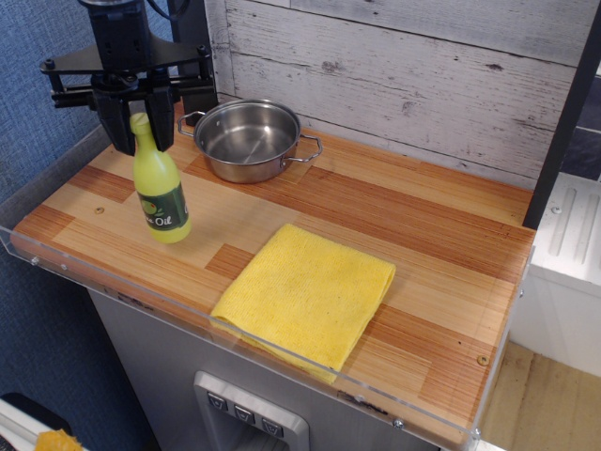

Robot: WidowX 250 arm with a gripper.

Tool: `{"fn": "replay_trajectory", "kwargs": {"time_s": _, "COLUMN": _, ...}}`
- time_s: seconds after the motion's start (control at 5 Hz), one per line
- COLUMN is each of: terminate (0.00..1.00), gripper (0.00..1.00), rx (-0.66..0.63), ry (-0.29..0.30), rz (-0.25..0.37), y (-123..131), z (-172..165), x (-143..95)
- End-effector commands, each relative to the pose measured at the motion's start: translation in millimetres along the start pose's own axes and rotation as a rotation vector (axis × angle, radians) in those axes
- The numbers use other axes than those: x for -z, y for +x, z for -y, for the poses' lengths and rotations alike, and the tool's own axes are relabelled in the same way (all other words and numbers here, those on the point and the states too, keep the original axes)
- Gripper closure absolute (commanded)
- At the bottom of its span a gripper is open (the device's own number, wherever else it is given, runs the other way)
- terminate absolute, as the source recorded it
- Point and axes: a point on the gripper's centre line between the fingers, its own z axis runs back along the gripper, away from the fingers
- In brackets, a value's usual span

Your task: Move the yellow bottle to the left of yellow cloth.

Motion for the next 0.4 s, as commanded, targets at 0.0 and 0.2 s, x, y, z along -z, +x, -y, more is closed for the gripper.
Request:
{"fn": "replay_trajectory", "kwargs": {"time_s": 0.0, "terminate": 0.00, "gripper": 0.00, "rx": -0.020, "ry": -0.010, "rz": 0.022, "y": -1.1, "z": -4.9, "x": -0.4}}
{"fn": "replay_trajectory", "kwargs": {"time_s": 0.2, "terminate": 0.00, "gripper": 0.00, "rx": -0.012, "ry": 0.001, "rz": 0.016, "y": -2.2, "z": -4.8, "x": 3.4}}
